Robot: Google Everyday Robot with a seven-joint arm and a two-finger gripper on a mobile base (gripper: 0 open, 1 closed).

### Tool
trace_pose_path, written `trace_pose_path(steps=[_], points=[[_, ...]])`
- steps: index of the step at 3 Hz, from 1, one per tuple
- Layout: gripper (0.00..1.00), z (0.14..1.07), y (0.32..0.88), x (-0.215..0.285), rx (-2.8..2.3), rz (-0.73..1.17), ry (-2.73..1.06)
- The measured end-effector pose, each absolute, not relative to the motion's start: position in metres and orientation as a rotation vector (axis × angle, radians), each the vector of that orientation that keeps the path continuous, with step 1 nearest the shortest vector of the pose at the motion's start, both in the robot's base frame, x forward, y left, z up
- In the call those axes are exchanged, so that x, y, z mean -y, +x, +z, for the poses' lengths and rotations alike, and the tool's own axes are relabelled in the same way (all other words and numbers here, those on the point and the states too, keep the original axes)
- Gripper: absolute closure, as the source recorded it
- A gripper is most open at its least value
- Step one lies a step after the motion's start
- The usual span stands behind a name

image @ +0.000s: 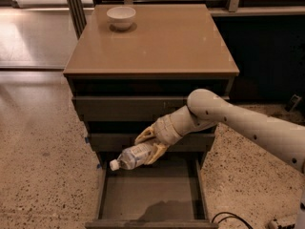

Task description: Place blue plastic bottle into bottom drawer

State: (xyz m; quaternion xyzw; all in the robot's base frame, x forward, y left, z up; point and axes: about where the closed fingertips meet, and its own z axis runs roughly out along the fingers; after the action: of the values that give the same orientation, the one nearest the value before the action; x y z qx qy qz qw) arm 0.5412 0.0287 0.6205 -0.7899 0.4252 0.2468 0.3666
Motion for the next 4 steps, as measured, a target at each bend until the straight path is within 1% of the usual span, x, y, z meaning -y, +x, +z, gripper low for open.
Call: trace_pose_path(steps=[1,2,4], points=[[1.00,0.611,0.539,-0.031,-1.100,0.639,-2.035],[1.00,0.555,0.530,-0.020,-1.181,0.642,-2.052],[1.00,0.473,0.519,-0.007,-1.359,0.640,-2.065]])
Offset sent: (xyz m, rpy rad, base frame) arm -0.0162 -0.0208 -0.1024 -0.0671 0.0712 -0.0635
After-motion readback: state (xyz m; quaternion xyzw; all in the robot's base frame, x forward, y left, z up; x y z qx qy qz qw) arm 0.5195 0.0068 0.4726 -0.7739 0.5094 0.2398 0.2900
